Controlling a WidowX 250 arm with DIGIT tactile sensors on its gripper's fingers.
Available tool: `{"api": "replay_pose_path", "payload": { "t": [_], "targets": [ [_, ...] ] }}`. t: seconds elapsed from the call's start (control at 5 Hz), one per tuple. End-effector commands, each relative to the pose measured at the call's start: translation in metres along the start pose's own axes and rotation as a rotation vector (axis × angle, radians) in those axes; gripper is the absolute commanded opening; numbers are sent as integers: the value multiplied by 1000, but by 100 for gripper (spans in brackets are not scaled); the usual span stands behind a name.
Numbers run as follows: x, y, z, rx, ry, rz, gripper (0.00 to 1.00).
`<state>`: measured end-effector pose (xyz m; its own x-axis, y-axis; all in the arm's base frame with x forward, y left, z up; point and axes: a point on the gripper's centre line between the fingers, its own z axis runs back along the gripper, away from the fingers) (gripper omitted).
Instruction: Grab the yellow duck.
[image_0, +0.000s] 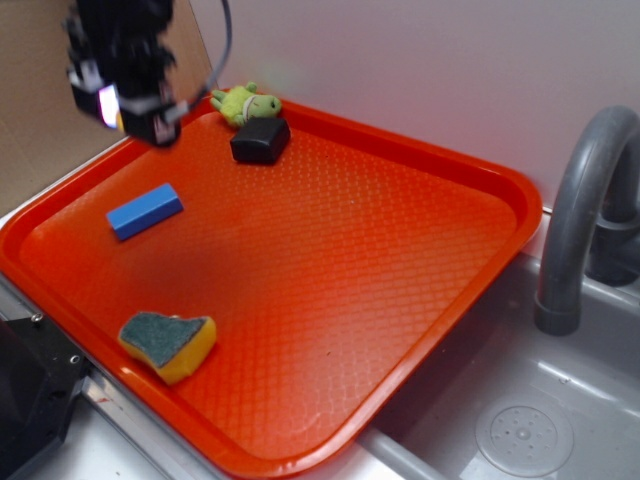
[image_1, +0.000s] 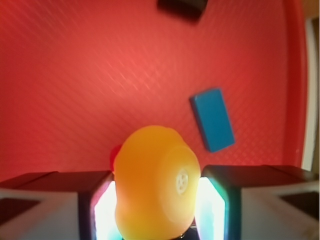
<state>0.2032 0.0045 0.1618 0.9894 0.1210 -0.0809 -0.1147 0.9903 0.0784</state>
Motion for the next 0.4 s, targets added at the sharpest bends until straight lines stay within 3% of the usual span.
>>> {"api": "replay_pose_path", "payload": {
  "t": [0.0,0.2],
  "targets": [
    [-24,7,62,-66,-212,39,0],
    [-19,12,66,-125,-222,-37,0]
  ]
}}
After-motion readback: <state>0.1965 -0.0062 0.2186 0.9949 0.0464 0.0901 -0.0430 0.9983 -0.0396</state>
